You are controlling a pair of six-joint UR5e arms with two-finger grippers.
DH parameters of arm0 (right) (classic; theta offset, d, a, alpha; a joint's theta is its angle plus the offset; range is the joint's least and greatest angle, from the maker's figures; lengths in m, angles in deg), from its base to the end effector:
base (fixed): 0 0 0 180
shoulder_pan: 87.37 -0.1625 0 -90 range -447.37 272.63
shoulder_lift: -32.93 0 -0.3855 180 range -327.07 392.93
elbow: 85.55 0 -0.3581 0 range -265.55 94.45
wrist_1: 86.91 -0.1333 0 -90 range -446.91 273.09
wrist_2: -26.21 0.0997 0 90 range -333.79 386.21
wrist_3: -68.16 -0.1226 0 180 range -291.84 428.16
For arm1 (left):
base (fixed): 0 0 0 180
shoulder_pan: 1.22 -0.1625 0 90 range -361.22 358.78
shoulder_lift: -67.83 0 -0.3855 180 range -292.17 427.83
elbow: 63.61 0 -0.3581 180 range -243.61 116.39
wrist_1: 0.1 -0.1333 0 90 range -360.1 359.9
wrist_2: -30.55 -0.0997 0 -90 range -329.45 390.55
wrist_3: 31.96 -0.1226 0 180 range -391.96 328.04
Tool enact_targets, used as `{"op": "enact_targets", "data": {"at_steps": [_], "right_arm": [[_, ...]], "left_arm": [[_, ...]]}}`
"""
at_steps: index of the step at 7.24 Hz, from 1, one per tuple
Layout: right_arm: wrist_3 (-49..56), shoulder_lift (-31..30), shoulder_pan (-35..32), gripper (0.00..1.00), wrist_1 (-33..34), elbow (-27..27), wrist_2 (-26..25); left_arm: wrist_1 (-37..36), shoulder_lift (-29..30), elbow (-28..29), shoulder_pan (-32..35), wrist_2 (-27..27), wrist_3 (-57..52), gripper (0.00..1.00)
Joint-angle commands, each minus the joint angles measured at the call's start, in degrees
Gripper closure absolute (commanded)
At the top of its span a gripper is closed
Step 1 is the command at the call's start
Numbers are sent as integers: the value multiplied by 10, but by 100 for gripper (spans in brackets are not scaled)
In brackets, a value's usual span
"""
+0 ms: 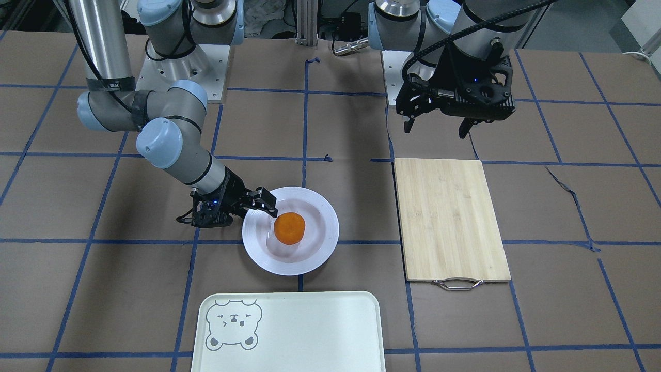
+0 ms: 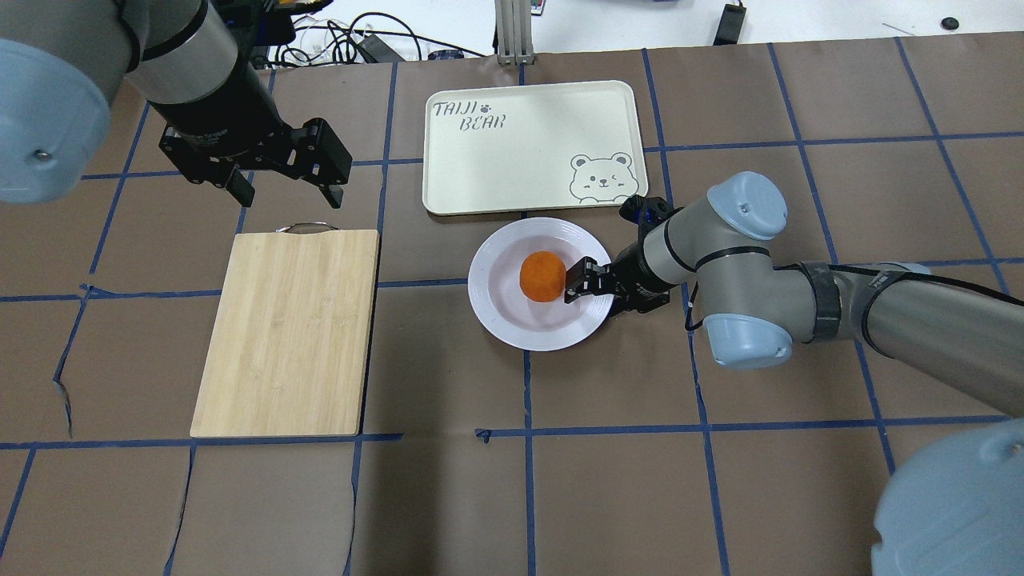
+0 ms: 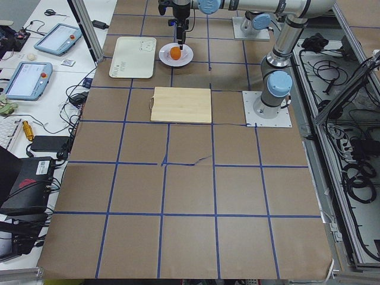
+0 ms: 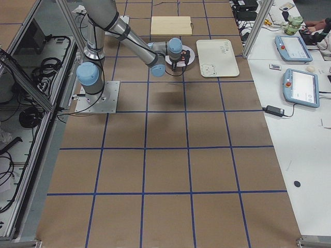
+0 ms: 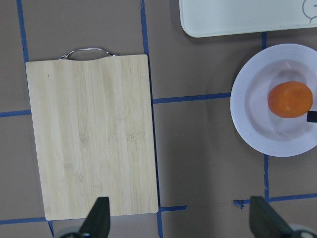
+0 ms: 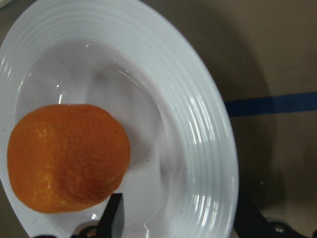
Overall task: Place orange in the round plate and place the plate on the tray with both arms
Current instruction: 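Lower the right gripper to the plate rim nearest it and grip it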
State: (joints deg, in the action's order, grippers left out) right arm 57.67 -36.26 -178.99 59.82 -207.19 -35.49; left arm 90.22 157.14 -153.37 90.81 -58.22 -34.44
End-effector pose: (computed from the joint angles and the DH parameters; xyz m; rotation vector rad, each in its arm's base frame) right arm 0.2044 -0.4571 0.1387 0.1795 2.6367 -0.0279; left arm -0.1519 -0.4493 0.4323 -0.1229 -3.1177 0.0167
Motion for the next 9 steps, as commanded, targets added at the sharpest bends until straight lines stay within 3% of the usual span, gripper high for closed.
{"op": "enact_targets", "data": {"at_steps": [1, 4, 5, 9], "right_arm": [[-1, 2, -1, 37, 5, 4, -1], [0, 2, -1, 81, 4, 4, -5], [0, 2, -1, 88, 3, 5, -7], [-4, 2, -1, 93, -2, 36, -5]], "left_arm": [[0, -2, -3, -4, 0, -1, 0], [-1, -2, -2, -4, -1, -1, 0], [-2, -2, -2, -7, 0, -1, 0], [-4, -2, 0, -10, 1, -1, 0]]}}
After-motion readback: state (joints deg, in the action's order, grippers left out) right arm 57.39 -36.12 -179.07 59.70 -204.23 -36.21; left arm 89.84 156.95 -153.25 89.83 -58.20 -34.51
